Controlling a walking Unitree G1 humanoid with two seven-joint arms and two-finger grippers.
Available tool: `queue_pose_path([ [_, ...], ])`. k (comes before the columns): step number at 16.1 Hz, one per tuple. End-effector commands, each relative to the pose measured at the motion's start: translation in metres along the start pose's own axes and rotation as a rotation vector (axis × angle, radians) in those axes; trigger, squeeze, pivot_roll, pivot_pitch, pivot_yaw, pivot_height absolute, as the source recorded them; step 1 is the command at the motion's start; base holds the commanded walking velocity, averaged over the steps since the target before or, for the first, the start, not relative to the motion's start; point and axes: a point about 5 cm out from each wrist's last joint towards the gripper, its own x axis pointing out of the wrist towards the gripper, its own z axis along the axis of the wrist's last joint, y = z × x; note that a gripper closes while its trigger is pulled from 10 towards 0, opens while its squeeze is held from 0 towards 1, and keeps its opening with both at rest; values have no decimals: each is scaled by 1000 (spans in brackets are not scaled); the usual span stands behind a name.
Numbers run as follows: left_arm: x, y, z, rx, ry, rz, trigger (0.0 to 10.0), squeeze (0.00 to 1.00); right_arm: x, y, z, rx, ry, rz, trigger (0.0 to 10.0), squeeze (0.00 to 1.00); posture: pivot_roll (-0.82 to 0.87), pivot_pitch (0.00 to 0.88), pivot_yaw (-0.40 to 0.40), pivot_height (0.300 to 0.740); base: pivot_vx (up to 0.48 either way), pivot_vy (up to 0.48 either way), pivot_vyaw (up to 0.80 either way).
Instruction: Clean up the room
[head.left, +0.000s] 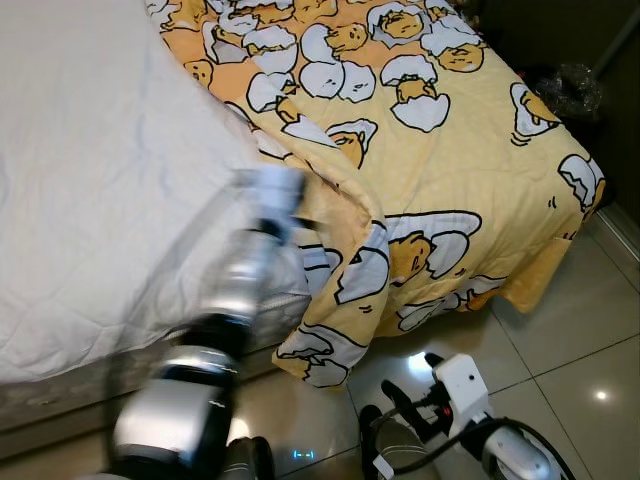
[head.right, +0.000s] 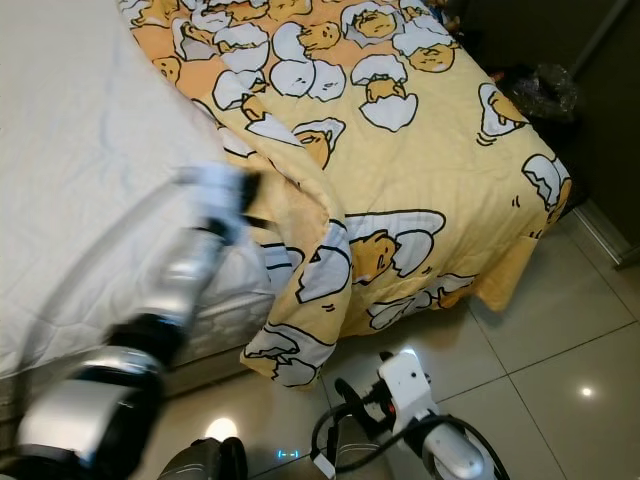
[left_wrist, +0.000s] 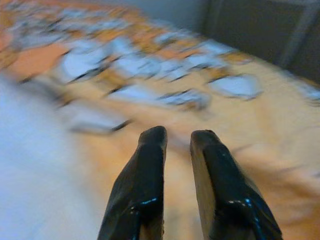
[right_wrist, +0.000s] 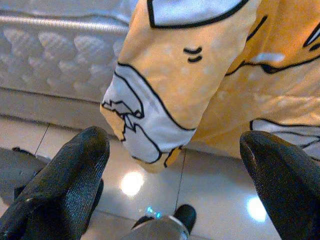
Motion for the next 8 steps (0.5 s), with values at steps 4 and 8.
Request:
queue_pose_path([
  [4,-32,-6,-70,-122,330,35,10000,1000,-3,-2,4,-12,-21,-8,10000,0,-281,218,-19,731,0,0,0],
  [8,-32,-12,-74,-272,332,29,10000,1000,-6,-2,2,-18,-20,-5,10000,0,-291,212,-21,731,0,0,0],
])
